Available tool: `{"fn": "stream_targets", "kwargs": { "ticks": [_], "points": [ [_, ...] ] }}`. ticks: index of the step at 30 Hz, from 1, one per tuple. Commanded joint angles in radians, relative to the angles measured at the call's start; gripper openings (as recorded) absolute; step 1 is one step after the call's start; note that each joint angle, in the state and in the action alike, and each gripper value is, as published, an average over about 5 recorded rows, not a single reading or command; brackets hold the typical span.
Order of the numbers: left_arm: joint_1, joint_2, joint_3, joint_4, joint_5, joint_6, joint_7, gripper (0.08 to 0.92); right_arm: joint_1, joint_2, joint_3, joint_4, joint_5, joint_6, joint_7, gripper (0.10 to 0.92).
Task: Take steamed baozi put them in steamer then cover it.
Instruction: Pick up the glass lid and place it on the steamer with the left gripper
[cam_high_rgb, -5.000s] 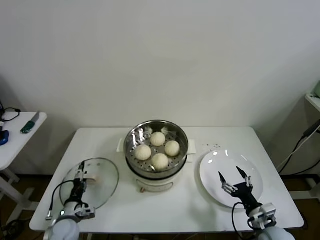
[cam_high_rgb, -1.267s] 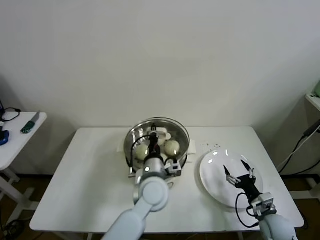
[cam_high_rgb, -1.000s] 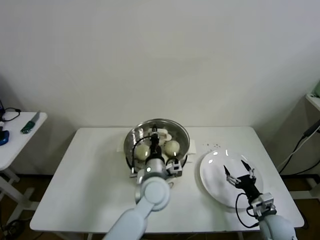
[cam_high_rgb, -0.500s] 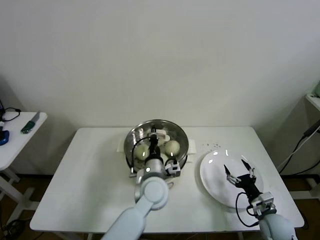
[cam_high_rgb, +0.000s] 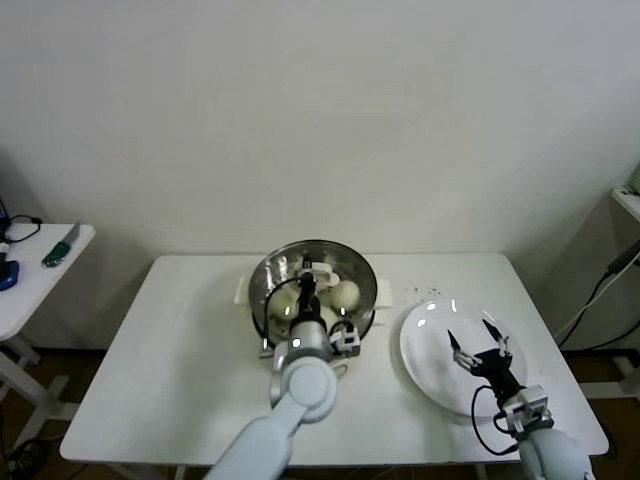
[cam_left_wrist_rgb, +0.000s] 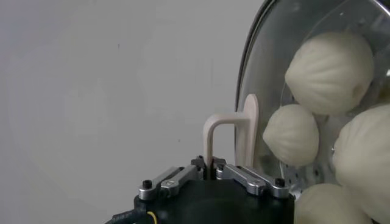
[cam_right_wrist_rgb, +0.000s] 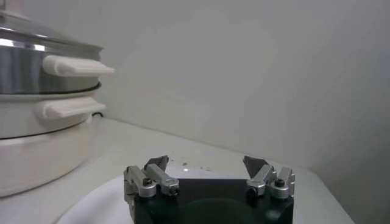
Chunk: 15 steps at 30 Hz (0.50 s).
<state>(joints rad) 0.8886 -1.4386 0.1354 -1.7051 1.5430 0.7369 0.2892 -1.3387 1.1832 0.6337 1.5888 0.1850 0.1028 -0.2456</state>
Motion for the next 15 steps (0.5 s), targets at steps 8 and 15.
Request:
{"fn": "stream_targets", "kwargs": {
  "ticks": [8,15],
  "points": [
    [0.010,-0.001,0.004,0.005,-0.021,0.048,-0.058,0.146,-0.010,0.008,0.006,0.006,-0.005,0.005,-0.010,0.823],
    [0.011,-0.001,0.006,0.008,-0.026,0.048,-0.054,0.146,-0.012,0.013,0.007,0.007,-0.009,0.007,-0.015,0.823]
  ]
}}
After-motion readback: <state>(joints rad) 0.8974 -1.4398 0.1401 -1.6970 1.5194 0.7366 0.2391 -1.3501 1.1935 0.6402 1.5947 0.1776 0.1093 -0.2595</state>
